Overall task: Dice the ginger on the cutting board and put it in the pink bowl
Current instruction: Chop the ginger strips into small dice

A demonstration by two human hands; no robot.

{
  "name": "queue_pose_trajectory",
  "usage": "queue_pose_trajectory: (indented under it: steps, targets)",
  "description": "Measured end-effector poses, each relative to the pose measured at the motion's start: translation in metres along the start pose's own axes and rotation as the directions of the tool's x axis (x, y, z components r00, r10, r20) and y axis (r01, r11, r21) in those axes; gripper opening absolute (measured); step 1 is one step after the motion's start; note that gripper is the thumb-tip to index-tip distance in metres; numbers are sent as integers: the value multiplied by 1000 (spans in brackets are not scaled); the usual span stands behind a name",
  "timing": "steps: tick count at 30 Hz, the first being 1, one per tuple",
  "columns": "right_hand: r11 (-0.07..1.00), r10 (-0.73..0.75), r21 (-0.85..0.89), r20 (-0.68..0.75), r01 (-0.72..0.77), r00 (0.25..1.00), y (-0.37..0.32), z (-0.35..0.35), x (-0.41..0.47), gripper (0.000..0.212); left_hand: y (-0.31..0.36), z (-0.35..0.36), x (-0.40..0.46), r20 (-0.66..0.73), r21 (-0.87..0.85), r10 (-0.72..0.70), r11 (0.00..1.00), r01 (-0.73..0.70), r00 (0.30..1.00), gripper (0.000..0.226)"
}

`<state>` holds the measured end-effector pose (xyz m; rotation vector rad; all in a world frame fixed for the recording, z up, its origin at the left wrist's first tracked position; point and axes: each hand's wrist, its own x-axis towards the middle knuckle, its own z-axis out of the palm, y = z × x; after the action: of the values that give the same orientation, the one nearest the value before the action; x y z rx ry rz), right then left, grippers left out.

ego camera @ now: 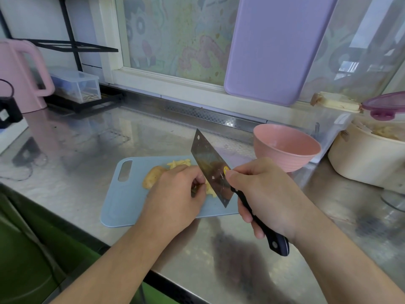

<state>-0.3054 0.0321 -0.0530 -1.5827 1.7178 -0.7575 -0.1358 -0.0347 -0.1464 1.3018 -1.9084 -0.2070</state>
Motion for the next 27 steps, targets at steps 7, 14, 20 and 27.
queue_pose_trajectory:
  steps: [7,14,20,27]
  targets:
    - [999,14,-29,3,-14,1000,0,1,0,43,1,0,1,-1,-7,-2,1000,2,1000,11]
    - [998,42,-51,20,-41,999,-1,4,-1,38,-1,2,2,-12,-16,2,1000,-2,1000,18]
    - [992,90,-88,51,-86,995,-2,6,-3,36,-1,1,3,-2,-24,17,1000,-17,1000,18]
    - [991,108,-84,54,-103,993,-1,8,-2,32,-3,1,4,2,-37,15,999,-15,1000,18]
